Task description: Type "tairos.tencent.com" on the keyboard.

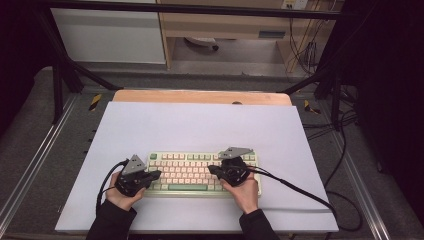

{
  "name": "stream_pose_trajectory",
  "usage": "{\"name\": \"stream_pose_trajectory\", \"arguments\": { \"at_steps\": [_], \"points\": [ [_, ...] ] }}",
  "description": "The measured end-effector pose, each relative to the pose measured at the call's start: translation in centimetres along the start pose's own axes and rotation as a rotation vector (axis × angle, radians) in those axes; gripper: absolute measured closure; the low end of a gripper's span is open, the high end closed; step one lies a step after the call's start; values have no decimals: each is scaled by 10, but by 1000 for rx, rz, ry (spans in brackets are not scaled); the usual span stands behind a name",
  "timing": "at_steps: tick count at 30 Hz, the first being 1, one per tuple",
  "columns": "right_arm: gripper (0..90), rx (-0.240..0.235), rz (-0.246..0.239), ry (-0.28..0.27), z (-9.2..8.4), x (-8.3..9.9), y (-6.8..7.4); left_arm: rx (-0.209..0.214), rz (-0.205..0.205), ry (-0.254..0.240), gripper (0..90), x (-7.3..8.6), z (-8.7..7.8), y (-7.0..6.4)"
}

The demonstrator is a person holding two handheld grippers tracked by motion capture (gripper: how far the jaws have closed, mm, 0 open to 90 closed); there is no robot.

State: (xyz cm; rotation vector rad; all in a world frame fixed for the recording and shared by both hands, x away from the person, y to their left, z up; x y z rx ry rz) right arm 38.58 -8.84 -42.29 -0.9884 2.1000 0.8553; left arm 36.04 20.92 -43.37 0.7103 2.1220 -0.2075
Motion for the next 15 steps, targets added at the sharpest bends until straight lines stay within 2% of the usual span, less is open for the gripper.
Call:
{"name": "stream_pose_trajectory", "arguments": {
  "at_steps": [15],
  "points": [
    [900, -4, 15, -12, -26, 18, -2, -1, 1, 0, 899, -7, 6, -7]
  ]
}}
Point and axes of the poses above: each handheld gripper's, and its own axes: z roughly forward along the jaws, x roughly out of its underside, y roughly to its left, the point moved 2 cm from there along z, roughly forward along the jaws, and after that the axes turned 13 degrees about -x, right-handed, at the moved point
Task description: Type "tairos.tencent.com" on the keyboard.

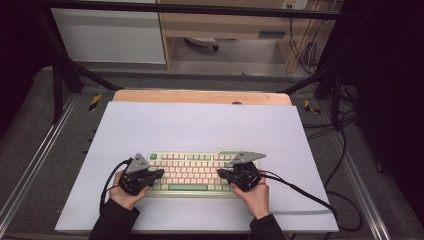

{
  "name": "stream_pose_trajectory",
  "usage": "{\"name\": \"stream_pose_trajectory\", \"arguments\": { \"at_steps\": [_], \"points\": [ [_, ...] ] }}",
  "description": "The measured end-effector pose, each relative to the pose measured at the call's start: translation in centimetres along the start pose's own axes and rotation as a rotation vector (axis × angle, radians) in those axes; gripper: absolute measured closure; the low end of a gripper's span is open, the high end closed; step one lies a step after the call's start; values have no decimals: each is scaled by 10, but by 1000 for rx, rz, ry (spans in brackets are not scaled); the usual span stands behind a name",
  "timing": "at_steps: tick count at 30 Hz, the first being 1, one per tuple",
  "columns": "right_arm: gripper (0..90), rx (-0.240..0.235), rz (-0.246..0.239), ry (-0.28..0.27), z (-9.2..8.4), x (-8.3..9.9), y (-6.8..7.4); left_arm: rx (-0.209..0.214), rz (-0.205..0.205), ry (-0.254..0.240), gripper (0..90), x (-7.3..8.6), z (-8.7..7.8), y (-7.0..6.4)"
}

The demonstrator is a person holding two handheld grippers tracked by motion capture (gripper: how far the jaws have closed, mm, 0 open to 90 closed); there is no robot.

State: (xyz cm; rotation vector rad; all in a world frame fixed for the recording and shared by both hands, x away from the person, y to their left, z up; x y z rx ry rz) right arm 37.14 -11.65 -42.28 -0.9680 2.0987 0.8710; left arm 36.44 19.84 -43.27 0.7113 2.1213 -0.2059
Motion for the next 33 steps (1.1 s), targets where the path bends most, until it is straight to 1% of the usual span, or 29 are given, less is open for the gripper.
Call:
{"name": "stream_pose_trajectory", "arguments": {
  "at_steps": [6, 9, 14, 21, 27, 29, 33],
  "points": [
    [900, 1, -7, -3, -6, 7, 0, 0, 7, 8, 899, -3, 6, -5],
    [900, 1, -2, -1, -7, 9, 0, -2, 13, 15, 899, -4, 11, -8],
    [900, 3, -4, -7, -8, 9, 0, -5, 14, 24, 899, -3, 15, -8],
    [900, 0, -9, -17, -9, 9, 0, -4, 13, 25, 899, -2, 16, -7],
    [900, -1, -9, -15, -9, 9, 0, -4, 21, 22, 899, -2, 17, -8],
    [900, -1, -8, -14, -9, 9, 0, -7, 29, 30, 899, -1, 18, -9],
    [900, -2, 1, -8, -8, 10, 1, -6, 29, 27, 899, -1, 18, -10]
  ]
}}
Point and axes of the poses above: each handheld gripper's, and its own axes: z roughly forward along the jaws, x roughly out of its underside, y roughly to its left, the point moved 2 cm from there along z, roughly forward along the jaws, and after that the axes turned 13 degrees about -x, right-handed, at the moved point
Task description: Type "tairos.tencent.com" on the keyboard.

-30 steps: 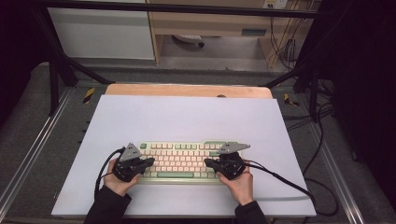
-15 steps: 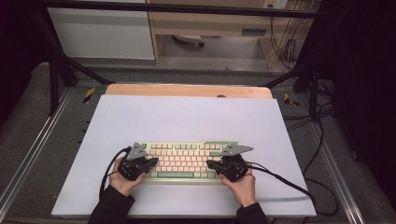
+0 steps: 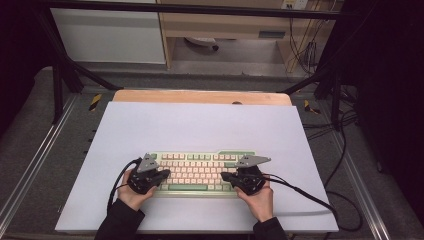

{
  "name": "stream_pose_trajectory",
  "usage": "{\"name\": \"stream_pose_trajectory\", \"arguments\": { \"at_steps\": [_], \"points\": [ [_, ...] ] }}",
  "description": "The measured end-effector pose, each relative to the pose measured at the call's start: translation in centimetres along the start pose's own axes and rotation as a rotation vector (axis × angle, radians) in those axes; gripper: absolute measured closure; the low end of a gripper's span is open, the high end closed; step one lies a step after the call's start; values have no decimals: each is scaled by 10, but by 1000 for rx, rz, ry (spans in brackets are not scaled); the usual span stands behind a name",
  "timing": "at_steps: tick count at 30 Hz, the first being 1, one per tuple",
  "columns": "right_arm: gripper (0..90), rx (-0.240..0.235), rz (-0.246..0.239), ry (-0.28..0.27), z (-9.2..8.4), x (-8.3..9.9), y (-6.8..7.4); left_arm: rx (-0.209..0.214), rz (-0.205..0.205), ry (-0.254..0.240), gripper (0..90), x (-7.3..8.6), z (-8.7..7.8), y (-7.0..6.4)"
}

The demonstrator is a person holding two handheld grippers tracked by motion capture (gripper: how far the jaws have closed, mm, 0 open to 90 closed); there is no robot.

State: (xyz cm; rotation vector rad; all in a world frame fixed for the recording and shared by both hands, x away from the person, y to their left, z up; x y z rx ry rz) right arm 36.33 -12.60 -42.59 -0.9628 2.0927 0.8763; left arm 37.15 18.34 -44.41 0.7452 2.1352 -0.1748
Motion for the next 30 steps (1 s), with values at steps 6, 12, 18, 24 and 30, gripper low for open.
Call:
{"name": "stream_pose_trajectory", "arguments": {
  "at_steps": [6, 12, 18, 24, 30],
  "points": [
    [900, -2, -1, -5, 1, 0, 0, 5, -3, -18, 899, -1, -7, 2],
    [900, -6, -1, -13, 1, -1, 0, 6, -4, -21, 899, 0, -11, 4],
    [900, -18, 6, -14, 5, -1, 1, 9, -13, -26, 899, 3, -15, 7],
    [900, -30, -6, -1, 13, -2, 5, 13, -18, -27, 899, 4, -17, 8],
    [900, -39, -1, 7, 20, -1, 7, 11, -23, -25, 899, 6, -18, 10]
  ]
}}
Point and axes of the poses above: each handheld gripper's, and its own axes: z roughly forward along the jaws, x roughly out of its underside, y roughly to its left, the point moved 2 cm from there along z, roughly forward along the jaws, and after that the axes turned 13 degrees about -x, right-handed, at the moved point
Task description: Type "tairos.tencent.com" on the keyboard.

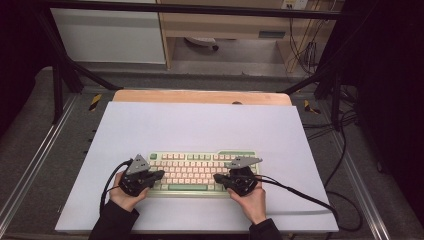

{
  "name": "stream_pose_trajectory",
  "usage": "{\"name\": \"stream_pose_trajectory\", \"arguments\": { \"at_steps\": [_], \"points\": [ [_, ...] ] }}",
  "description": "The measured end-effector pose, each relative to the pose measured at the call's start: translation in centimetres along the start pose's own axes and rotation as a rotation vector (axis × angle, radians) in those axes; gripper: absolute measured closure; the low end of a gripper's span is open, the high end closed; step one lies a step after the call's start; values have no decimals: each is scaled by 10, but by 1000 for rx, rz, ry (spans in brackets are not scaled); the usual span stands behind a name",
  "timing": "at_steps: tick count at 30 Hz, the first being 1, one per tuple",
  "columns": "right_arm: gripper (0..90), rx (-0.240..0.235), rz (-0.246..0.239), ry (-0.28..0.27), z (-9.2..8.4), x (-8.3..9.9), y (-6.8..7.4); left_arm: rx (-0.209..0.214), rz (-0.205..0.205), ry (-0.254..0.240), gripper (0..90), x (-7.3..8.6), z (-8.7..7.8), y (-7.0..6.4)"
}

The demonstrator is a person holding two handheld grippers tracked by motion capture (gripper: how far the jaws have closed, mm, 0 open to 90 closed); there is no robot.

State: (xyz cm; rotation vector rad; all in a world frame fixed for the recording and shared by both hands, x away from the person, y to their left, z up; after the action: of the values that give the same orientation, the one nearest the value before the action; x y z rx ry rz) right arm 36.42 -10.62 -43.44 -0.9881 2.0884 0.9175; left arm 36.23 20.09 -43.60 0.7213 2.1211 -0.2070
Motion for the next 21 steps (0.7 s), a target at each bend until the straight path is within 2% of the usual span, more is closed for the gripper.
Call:
{"name": "stream_pose_trajectory", "arguments": {
  "at_steps": [5, 21],
  "points": [
    [900, 0, -15, 13, 7, 0, 2, 1, -1, 0, 899, 0, 0, 1],
    [900, 0, -11, 29, 15, 3, -1, 5, 1, 4, 899, 1, 1, 0]
  ]
}}
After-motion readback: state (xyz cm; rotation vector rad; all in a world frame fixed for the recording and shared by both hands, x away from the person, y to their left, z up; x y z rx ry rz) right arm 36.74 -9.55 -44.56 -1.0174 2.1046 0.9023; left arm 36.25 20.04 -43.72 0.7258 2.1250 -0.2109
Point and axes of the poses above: each handheld gripper's, and its own axes: z roughly forward along the jaws, x roughly out of its underside, y roughly to its left, the point moved 2 cm from there along z, roughly forward along the jaws, and after that the axes turned 13 degrees about -x, right-handed, at the moved point
